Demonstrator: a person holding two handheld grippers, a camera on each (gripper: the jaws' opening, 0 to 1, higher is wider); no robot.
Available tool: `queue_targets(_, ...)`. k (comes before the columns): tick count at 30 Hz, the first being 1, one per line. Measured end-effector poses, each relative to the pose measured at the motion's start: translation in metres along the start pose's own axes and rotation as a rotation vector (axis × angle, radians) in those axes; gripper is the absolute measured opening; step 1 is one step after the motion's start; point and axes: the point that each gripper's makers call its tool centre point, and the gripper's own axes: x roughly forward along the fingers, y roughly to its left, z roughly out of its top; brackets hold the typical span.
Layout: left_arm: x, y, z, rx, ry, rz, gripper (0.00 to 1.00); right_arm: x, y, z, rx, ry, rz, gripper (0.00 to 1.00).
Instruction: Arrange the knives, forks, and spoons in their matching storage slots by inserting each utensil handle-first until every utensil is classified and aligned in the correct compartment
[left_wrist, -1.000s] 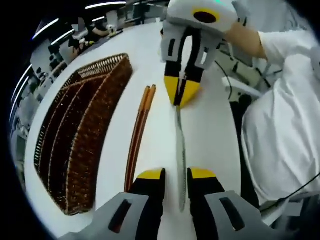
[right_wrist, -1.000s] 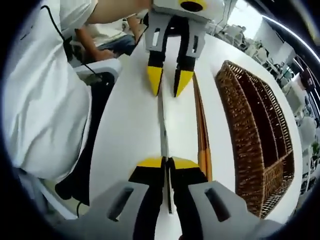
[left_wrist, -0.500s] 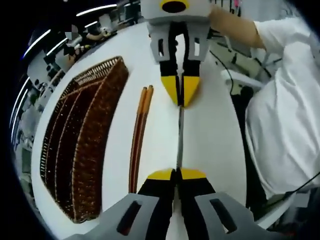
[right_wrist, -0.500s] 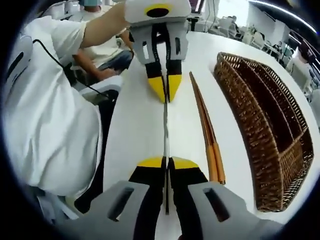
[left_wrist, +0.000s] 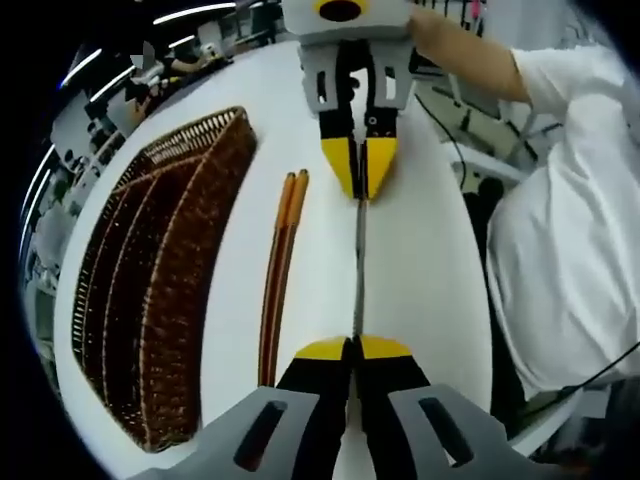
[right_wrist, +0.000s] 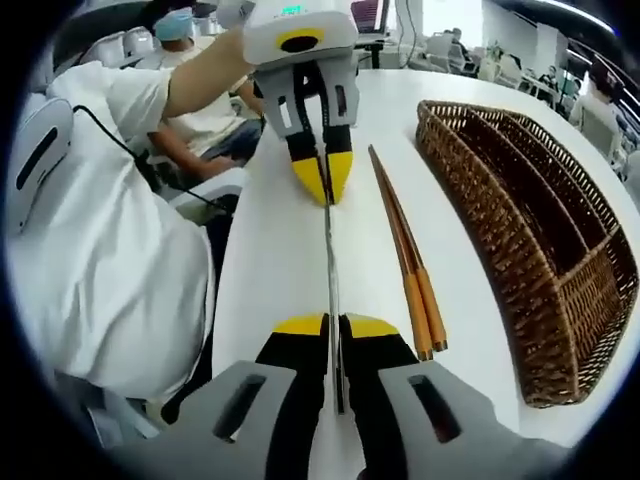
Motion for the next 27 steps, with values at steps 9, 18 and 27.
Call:
queue_targets(9,0.001,0.000,0.000,-0.016,0.007,-0.008,0.01,0.004,-0.001,0.000,-0.058,0.024,-0.025,0.04)
queue_targets(18,-0.006,-0.002,-0.003,-0.018,0.017,-0.019,0.00,0.007,0.002,0.005,-0.102,0.042,-0.033,0.03)
queue_targets(27,-0.024,0.007,-0.001,-0.019,0.010,-0.022,0.00,-0.003,-0.006,0.021,-0.117,0.049,-0.028,0.03)
